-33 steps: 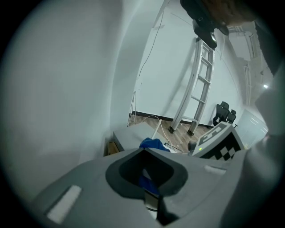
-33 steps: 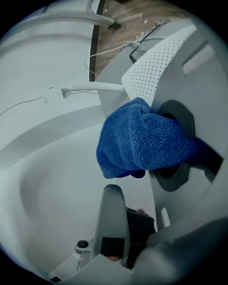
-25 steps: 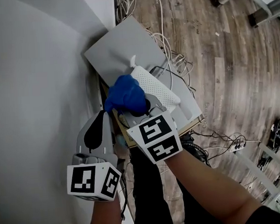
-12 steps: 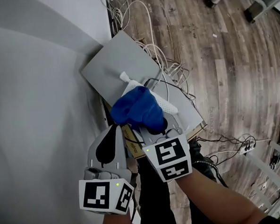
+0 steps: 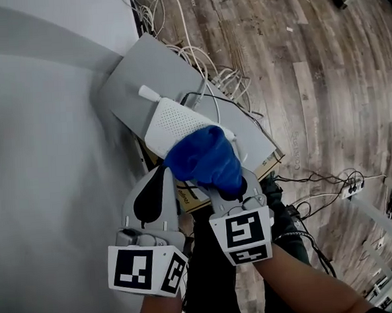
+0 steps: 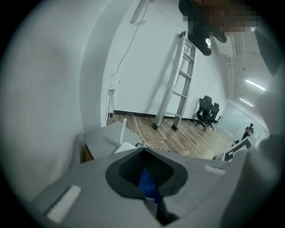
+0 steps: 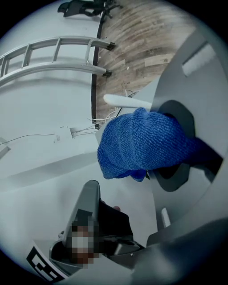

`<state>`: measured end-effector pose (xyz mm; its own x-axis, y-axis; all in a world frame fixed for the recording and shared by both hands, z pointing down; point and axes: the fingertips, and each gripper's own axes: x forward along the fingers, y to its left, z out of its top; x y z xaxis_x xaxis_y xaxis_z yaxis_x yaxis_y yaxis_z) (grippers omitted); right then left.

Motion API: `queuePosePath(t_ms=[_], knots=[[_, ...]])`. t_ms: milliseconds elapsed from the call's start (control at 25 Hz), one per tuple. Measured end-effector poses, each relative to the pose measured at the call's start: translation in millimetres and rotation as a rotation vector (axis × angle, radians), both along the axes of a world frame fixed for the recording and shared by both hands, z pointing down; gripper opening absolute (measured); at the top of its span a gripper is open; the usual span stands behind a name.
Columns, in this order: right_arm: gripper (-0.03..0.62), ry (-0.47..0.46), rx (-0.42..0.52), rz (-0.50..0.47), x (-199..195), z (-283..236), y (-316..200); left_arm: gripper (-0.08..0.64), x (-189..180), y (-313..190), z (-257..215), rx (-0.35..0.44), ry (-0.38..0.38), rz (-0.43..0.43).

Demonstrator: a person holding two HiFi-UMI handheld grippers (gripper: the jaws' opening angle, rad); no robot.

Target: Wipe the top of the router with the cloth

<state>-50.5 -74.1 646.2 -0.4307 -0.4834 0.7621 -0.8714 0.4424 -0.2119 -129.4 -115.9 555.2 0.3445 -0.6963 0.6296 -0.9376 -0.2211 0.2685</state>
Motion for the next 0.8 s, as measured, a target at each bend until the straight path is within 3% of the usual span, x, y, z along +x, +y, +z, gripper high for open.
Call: queuePosePath(t_ms=[440, 640, 800], knots=[[0.098, 0.114, -0.035, 0.072, 65, 7, 30, 0.001, 11, 7, -14, 0.005, 0.011, 0.067], [0.098, 0.156, 0.009, 0.091, 99, 11, 2, 0.001, 20, 15, -14, 0.003, 0.015, 0.058], [0.098, 0.152, 0.064, 0.021, 100, 7, -24, 0.001, 26, 17, -15, 0.004, 0.014, 0.031]])
